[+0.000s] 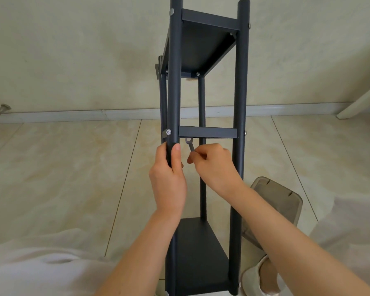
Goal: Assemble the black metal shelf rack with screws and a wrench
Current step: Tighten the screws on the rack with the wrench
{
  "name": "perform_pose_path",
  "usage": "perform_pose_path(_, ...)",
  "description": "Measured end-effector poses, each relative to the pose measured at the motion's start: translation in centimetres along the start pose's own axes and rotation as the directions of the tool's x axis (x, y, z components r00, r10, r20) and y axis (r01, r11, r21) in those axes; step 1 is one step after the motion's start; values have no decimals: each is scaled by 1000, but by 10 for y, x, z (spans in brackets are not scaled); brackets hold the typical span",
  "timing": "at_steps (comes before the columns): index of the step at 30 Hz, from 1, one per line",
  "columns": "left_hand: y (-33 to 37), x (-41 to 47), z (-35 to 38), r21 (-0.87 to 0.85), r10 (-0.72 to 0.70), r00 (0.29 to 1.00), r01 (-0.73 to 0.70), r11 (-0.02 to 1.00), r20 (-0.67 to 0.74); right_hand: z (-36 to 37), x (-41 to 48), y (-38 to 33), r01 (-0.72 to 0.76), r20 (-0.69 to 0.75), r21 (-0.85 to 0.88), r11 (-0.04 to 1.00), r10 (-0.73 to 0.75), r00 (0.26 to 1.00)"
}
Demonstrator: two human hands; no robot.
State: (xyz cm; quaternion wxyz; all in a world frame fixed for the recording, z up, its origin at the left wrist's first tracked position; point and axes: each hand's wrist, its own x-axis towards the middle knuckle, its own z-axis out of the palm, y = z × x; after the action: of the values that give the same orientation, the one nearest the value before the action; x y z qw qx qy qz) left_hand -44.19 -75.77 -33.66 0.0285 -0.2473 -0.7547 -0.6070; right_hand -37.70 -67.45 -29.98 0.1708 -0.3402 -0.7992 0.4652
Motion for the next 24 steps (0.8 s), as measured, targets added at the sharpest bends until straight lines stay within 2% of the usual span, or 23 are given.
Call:
perform_pose_path(7,-4,5,-6,-3,-3,1000,3,1000,-19,10,6,-4,-10,-71,109,994,18,997)
perform_pose_path(15,-7,7,-10,-12,-33,999,33,999,-34,14,14,-9,19,-60,42,999,-16,998)
perform_pose_path(24,-7,4,-13,-18,-71,997,70,997,-29,21,17,-7,131,-57,-7,991,-131,990)
